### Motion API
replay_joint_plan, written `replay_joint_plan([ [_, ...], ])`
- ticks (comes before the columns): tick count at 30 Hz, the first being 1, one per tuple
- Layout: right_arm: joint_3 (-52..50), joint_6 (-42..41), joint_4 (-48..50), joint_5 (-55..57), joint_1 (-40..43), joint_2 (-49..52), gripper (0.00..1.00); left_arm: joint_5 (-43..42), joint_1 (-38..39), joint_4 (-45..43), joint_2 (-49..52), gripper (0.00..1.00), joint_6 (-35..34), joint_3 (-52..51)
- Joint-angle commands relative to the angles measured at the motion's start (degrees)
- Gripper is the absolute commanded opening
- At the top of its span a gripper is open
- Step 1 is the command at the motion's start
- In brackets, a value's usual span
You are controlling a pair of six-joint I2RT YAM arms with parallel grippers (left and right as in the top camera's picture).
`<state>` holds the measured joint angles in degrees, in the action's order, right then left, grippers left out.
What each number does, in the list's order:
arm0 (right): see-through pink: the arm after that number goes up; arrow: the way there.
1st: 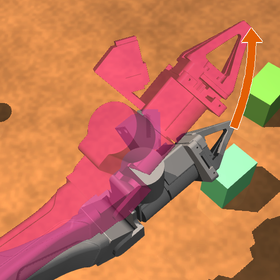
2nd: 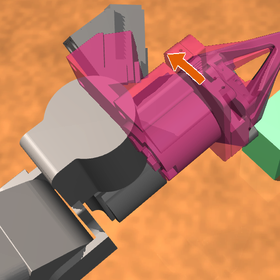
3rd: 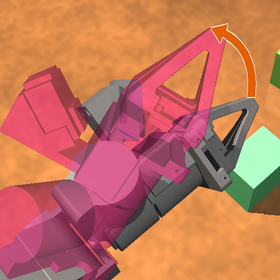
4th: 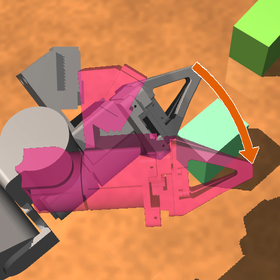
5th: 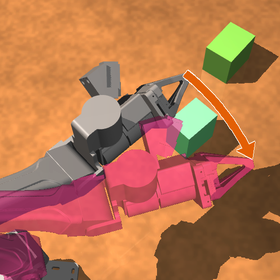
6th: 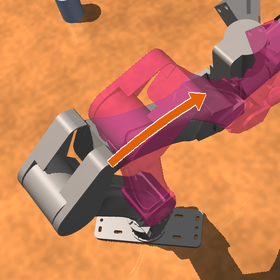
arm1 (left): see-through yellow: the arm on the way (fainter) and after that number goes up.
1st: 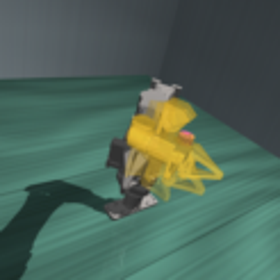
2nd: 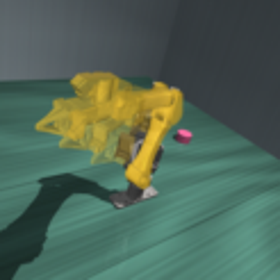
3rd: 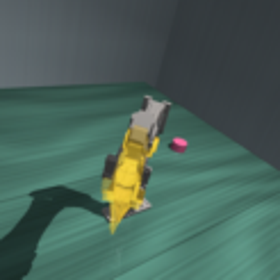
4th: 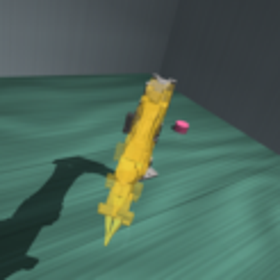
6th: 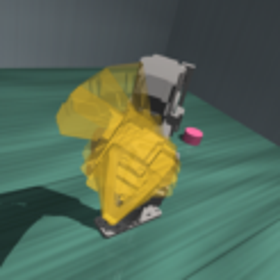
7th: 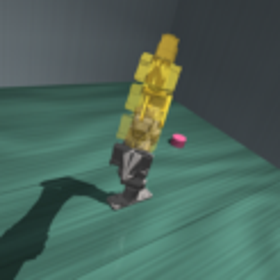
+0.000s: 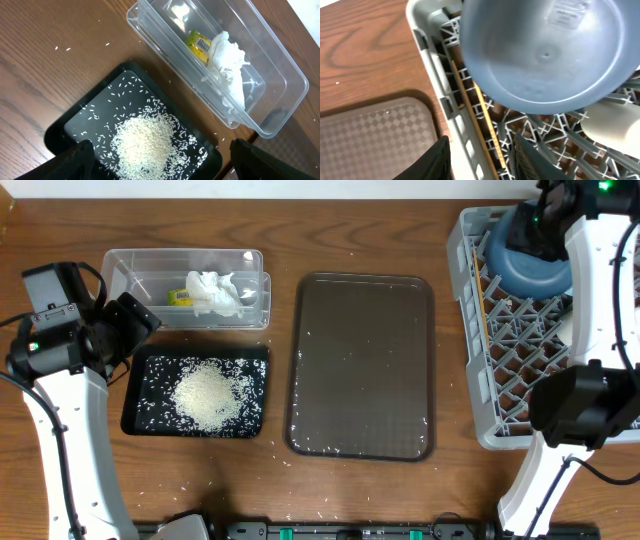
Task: Sort waste into correct bins and load items into the dishwasher rack
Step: 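Carry the blue plate into the grey rack and stand it upright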
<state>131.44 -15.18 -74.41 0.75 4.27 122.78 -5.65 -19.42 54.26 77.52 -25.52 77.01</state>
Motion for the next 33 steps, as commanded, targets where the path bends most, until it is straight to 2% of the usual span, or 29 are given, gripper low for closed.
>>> replay_joint_plan([
  [1,0.0,-0.9,-0.5,-2.4,-0.3,-0.9,0.39,0.3,-0.3,0.3,0.0,0.89,-0.3,0.4],
  [4,0.0,-0.9,-0.9,-8.7,-0.5,-0.9,0.41,0.3,-0.3,0.3,0.0,0.89,-0.3,0.4],
  [7,0.0,-0.8,-1.6,-17.9,-0.9,-0.9,0.52,0.3,-0.3,0.3,0.0,0.89,-0.3,0.4],
  [9,0.0,1.9,-1.8,-20.7,-1.3,-0.9,0.52,0.3,-0.3,0.3,0.0,0.89,-0.3,0.4],
  [11,0.0,2.8,-0.5,-17.4,-1.6,-0.9,0.51,0.3,-0.3,0.3,0.0,0.89,-0.3,0.4],
  [12,0.0,2.8,0.5,-14.4,-1.6,-0.9,0.60,0.3,-0.3,0.3,0.0,0.89,-0.3,0.4],
  [13,0.0,2.4,1.8,-10.8,-1.6,-0.9,0.63,0.3,-0.3,0.3,0.0,0.89,-0.3,0.4],
  [16,0.0,-1.0,4.4,-1.7,-1.2,-0.9,0.66,0.3,-0.3,0.3,0.0,0.89,-0.3,0.4],
  [22,0.0,-3.7,9.6,12.0,1.7,-0.9,0.63,0.3,-0.3,0.3,0.0,0.89,-0.3,0.4],
  [29,0.0,-8.4,13.3,12.5,9.6,-0.9,0.53,0.3,-0.3,0.3,0.0,0.89,-0.3,0.4],
  [31,0.0,-9.1,14.6,12.3,12.3,-0.9,0.45,0.3,-0.3,0.3,0.0,0.89,-0.3,0.4],
  [33,0.0,-9.3,15.8,11.8,15.0,-0.8,0.32,0.3,-0.3,0.3,0.0,0.89,-0.3,0.4],
])
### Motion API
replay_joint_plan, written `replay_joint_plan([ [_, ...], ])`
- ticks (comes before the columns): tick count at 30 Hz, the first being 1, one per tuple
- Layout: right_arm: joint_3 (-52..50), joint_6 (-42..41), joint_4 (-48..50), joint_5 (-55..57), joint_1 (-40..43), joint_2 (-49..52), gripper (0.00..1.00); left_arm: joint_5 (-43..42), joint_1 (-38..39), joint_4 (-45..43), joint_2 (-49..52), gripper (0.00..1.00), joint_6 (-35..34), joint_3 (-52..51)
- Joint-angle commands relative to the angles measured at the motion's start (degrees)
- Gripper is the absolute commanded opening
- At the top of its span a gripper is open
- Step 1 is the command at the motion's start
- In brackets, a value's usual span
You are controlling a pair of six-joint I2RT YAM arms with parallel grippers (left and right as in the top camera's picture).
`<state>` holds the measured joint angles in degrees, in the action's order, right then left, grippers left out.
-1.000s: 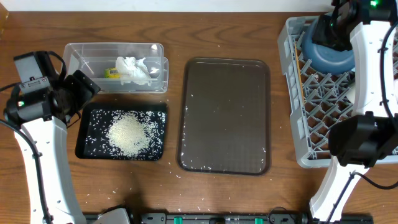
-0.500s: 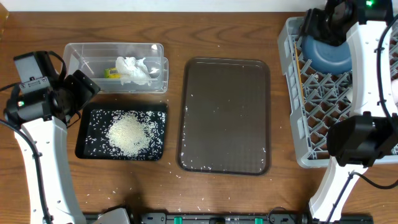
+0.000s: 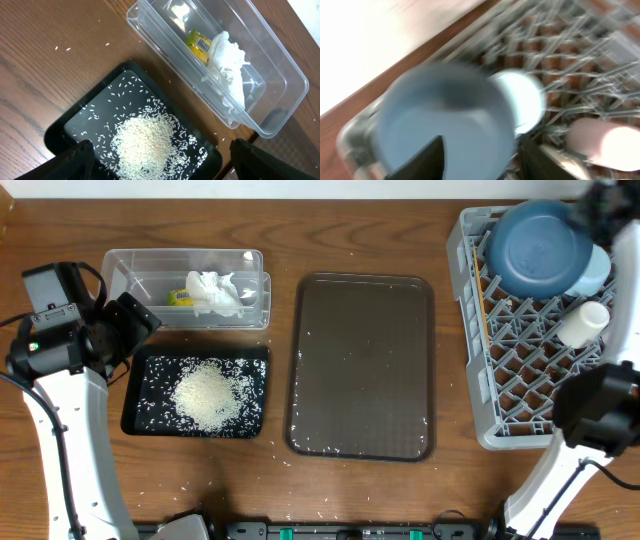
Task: Sort waste into correct bins and load items into the dishwasher rack
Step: 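Carry the blue plate into the grey rack and stand it upright, then release the plate in the rack and raise the right gripper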
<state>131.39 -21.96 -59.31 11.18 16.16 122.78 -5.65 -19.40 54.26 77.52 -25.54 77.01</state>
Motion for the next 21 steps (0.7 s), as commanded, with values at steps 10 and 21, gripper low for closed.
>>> replay_joint_plan([
  [10,0.1,-2.5,5.2,-8.5,8.1,4.3,0.07,0.3,-0.3,0.3,0.0,0.89,-0.3,0.4],
  [21,0.1,-2.9,7.2,-9.4,6.6,14.3,0.02,0.3,-0.3,0.3,0.0,0.89,-0.3,0.4],
])
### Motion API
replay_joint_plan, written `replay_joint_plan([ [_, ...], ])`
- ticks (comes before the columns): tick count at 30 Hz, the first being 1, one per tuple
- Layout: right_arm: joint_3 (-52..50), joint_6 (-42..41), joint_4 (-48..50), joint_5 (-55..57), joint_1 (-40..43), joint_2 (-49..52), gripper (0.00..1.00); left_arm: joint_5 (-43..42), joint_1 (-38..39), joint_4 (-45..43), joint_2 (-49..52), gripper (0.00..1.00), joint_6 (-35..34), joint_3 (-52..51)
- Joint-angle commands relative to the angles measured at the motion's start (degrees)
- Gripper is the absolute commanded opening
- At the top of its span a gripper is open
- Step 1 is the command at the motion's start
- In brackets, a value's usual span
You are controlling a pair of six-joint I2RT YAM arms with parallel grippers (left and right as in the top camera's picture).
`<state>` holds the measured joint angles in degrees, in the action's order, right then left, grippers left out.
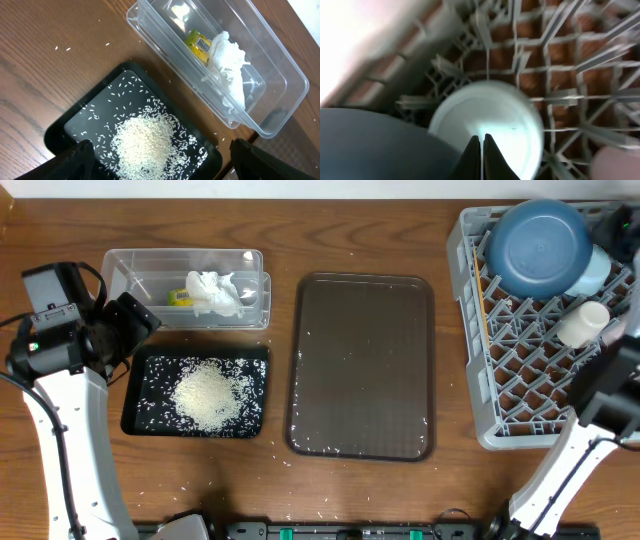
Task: Sort waste into correct bins and load items into the dishwasher rack
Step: 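Release the plate in the rack and raise the right gripper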
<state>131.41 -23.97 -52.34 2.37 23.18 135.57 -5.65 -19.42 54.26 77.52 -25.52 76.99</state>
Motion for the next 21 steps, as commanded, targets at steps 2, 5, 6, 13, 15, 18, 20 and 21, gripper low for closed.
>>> replay_joint_plan([
  [2,0.0,-0.9,0.0,-1.6,-0.4,2.2,0.02,0.3,-0.3,0.3,0.0,0.89,-0.3,0.5],
  [5,0.0,-0.9,-0.6,-2.5,-0.4,2.4,0.02,0.3,-0.3,0.3,0.0,0.89,-0.3,0.5],
  [6,0.0,-0.9,-0.7,-3.0,-0.4,2.3,0.02,0.3,-0.3,0.3,0.0,0.89,-0.3,0.5],
  [13,0.1,-0.9,-1.4,-12.1,-0.1,1.5,0.02,0.3,-0.3,0.3,0.0,0.89,-0.3,0.5],
  [15,0.1,-0.9,-1.4,-16.5,0.0,1.2,0.02,0.3,-0.3,0.3,0.0,0.89,-0.3,0.5],
  [18,0.2,-1.4,-1.4,-21.9,0.3,0.5,0.02,0.3,-0.3,0.3,0.0,0.89,-0.3,0.5],
  [20,0.2,-2.4,-1.7,-23.0,0.6,-0.1,0.03,0.3,-0.3,0.3,0.0,0.89,-0.3,0.5],
  [21,0.2,-2.4,-1.8,-22.9,0.6,-0.3,0.03,0.3,-0.3,0.3,0.0,0.89,-0.3,0.5],
])
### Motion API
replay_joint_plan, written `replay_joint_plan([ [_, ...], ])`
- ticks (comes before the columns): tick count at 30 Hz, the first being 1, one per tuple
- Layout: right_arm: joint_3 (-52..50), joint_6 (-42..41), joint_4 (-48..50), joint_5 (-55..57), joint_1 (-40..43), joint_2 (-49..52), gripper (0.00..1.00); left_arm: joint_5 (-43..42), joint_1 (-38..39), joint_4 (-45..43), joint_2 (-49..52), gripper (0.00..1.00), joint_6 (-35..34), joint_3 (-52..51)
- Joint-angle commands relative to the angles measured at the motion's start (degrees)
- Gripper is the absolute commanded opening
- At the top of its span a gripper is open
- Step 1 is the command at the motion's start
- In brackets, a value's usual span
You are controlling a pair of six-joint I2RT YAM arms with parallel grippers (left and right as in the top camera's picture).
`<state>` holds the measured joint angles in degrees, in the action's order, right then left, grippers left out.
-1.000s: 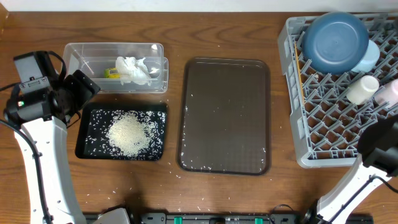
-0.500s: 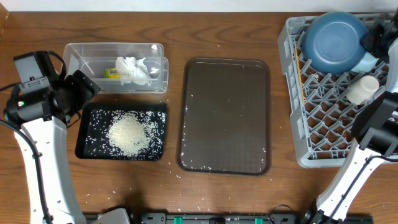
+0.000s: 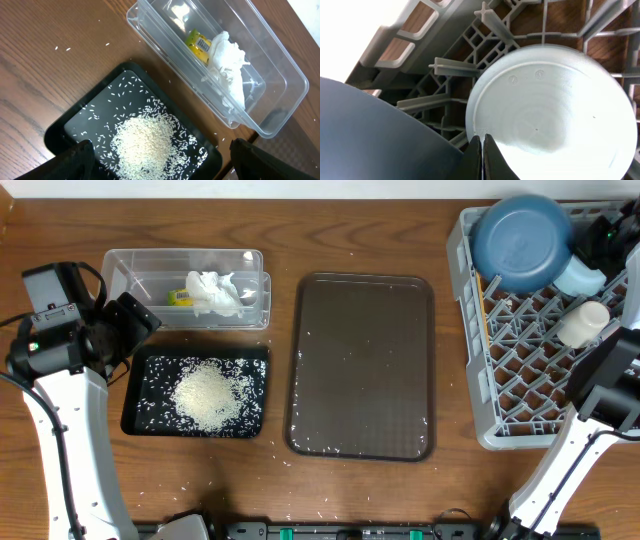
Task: Sort waste into correct bins and load items into the dishwasher rack
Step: 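Release the plate in the rack and raise the right gripper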
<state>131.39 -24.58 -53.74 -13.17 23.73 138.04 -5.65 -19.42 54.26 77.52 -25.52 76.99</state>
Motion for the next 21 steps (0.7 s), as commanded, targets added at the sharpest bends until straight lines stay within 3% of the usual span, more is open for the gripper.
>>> replay_joint_plan([
  [1,0.2,-1.8,-0.5,-7.4,0.2,-3.2,0.04,0.3,-0.3,0.3,0.0,0.89,-0.3,0.5],
  [12,0.2,-1.8,-4.2,-2.7,0.2,-10.4,0.12,0.3,-0.3,0.3,0.0,0.89,-0.3,0.5],
  [21,0.2,-1.7,-5.9,-5.9,-0.5,-14.1,0.22,0.3,-0.3,0.3,0.0,0.89,-0.3,0.5],
])
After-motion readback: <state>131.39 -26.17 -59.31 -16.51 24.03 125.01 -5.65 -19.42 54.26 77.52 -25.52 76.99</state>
